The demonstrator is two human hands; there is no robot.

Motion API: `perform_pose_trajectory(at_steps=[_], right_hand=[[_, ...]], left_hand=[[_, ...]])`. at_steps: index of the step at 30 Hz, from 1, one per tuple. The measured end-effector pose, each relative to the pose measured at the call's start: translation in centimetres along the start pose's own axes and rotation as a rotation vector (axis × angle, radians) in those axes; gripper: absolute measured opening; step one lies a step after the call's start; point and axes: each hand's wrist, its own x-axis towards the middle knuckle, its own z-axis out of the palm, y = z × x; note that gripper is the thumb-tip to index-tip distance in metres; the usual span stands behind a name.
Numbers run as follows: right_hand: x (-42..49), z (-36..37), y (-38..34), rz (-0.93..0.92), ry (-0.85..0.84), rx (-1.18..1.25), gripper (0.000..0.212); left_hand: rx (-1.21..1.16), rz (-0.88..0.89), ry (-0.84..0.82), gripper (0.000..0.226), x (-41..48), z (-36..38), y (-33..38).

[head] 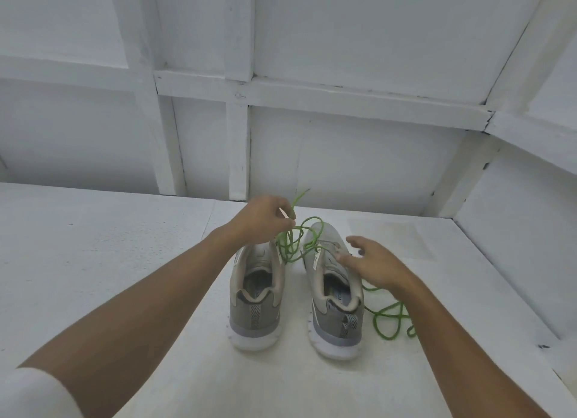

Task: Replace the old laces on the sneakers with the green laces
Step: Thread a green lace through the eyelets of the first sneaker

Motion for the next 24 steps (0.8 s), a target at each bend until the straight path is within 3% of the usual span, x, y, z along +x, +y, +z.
perform_pose_trajectory(at_steps=[3, 8, 18, 24], right_hand=[[-0.6, 1.6, 1.5, 0.018, 0.013, 0.123, 0.066], [-0.9, 3.2, 1.9, -0.048, 0.126, 0.164, 0.034], [-0.5, 3.1, 2.6, -0.057, 0.254, 0.184, 0.028], [-0.6, 2.4, 2.8, -0.02, 0.212, 0.232, 0.029]], left_hand=[[-0.011, -0.024, 0.003, 0.01, 0.0, 0.5, 0.0], [0.012, -0.024, -0.004, 0.014, 0.0, 0.8, 0.0], [0.007, -0.034, 0.0, 0.014, -0.1, 0.7, -0.4], [0.009, -0.039, -0.013, 0.01, -0.3, 1.0, -0.3]])
